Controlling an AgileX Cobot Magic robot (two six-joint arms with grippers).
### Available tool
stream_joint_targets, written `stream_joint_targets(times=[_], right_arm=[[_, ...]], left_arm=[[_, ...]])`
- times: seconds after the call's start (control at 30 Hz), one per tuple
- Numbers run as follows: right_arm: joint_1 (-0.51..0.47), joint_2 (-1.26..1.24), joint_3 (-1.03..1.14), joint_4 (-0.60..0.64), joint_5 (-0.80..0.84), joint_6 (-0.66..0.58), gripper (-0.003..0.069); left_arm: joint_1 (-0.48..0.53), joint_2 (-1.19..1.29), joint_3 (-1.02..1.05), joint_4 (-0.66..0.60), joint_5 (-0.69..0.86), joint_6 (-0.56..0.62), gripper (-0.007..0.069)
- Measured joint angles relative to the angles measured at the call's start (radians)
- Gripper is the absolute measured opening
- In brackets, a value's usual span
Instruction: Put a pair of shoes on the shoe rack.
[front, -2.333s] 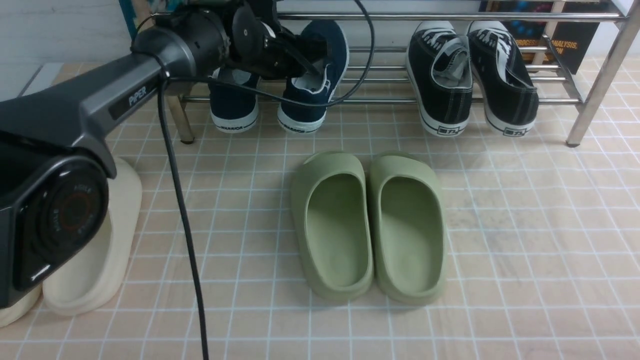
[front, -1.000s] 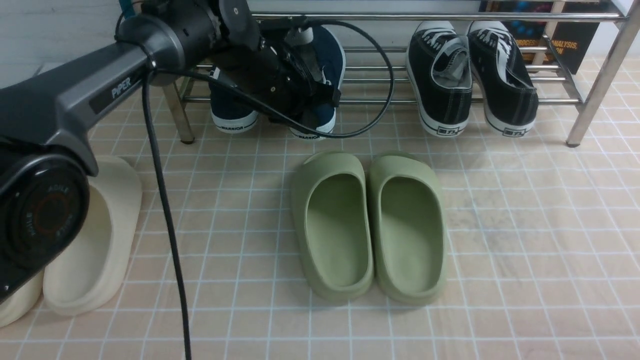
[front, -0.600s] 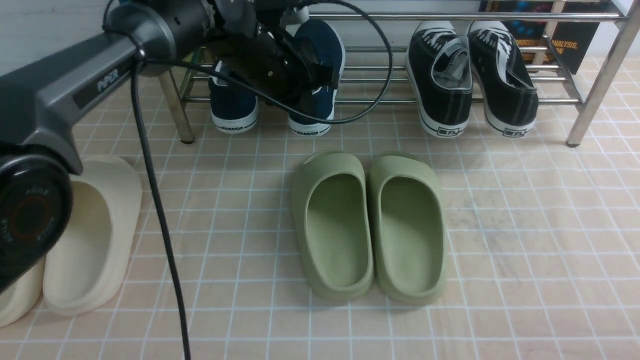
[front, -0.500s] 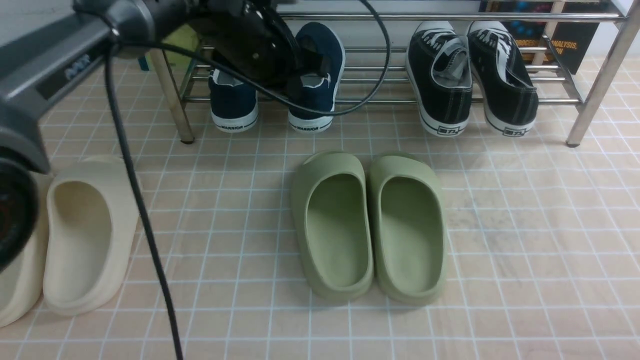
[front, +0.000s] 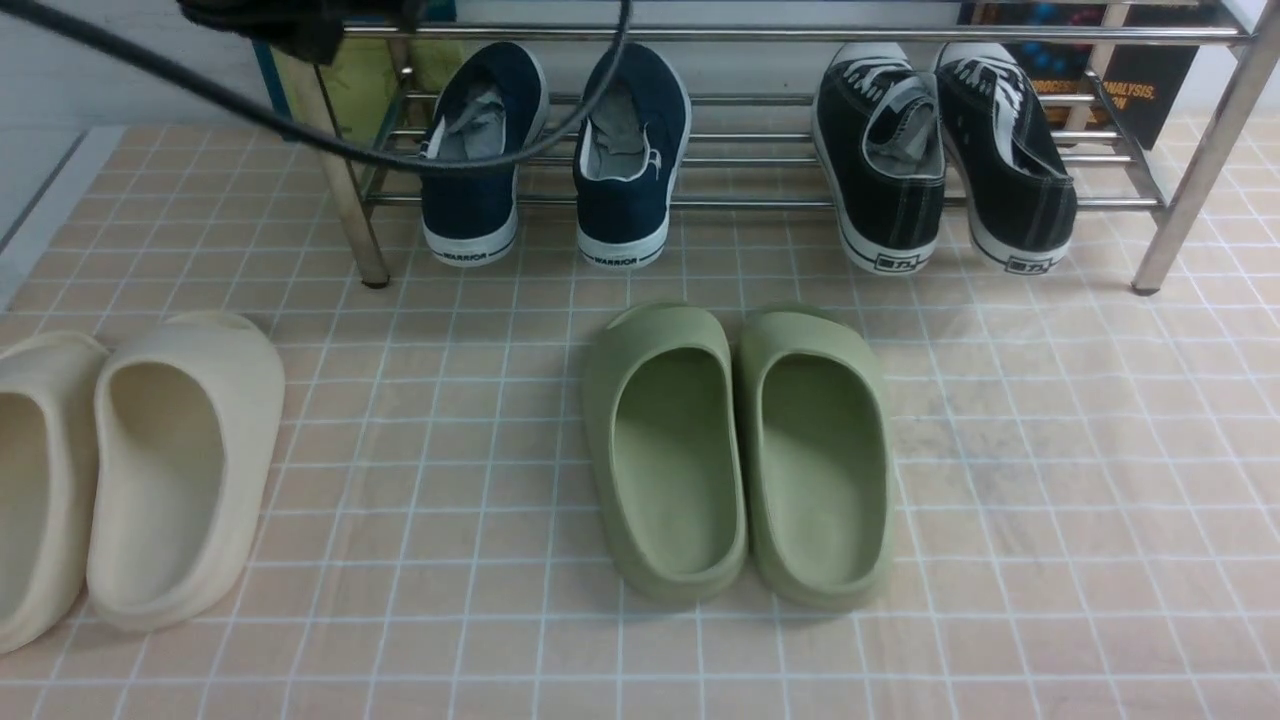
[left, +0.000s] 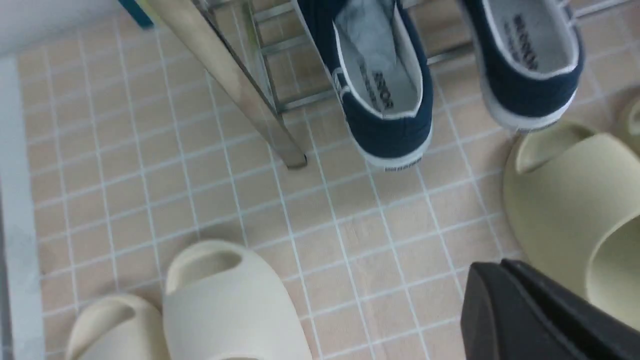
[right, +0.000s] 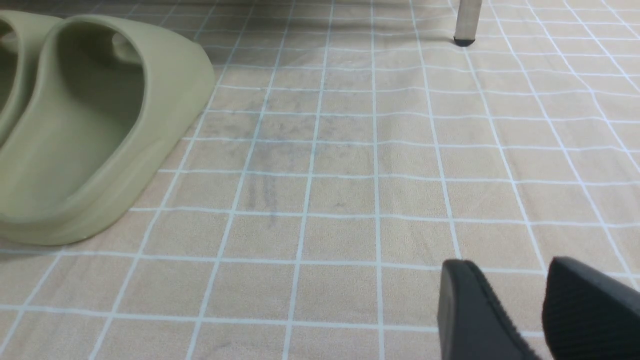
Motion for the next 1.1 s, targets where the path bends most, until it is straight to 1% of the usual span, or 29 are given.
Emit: stream_joint_targets(times=[0.03,0.1,0.2,0.37,0.47,0.5,0.57,0.67,0.77,0.97,1.1], right_arm=[[0.000,0.000,0.000,0.000,0.000,0.000,0.0239],[0.000,0.000,0.000,0.000,0.000,0.000,0.0239],[0.000,0.000,0.000,0.000,0.000,0.000,0.0239],[0.000,0.000,0.000,0.000,0.000,0.000,0.0239],[0.000,0.000,0.000,0.000,0.000,0.000,0.0239],[0.000,0.000,0.000,0.000,0.000,0.000,0.0239],[0.000,0.000,0.000,0.000,0.000,0.000,0.0239],[0.000,0.000,0.000,0.000,0.000,0.000,0.0239],[0.000,0.000,0.000,0.000,0.000,0.000,0.0239],[0.000,0.000,0.000,0.000,0.000,0.000,0.0240],[0.000,0.000,0.000,0.000,0.000,0.000,0.0240]], left_arm=[[0.000,-0.073,0.053,0.002,-0.037,0.000,0.0013],[0.000,-0.240,0.199,0.006,-0.160,-0.002,0.0015],[0.000,-0.424,0.394,0.008,-0.314,-0.003,0.0016],[0.000,-0.774,0.841,0.024,-0.638,-0.022,0.0020],[0.000,-0.924,1.048,0.025,-0.746,-0.061,0.0020],[0.000,-0.987,1.136,0.025,-0.766,-0.095,0.0020],[0.000,-1.020,1.186,0.025,-0.768,-0.125,0.0022],[0.000,-1.077,1.311,0.025,-0.768,-0.248,0.0022],[0.000,-1.076,1.364,0.035,-0.770,-0.310,0.0022],[0.000,-1.075,1.423,0.117,-0.767,-0.335,0.0024],[0.000,-1.075,1.427,0.119,-0.785,-0.341,0.0033]])
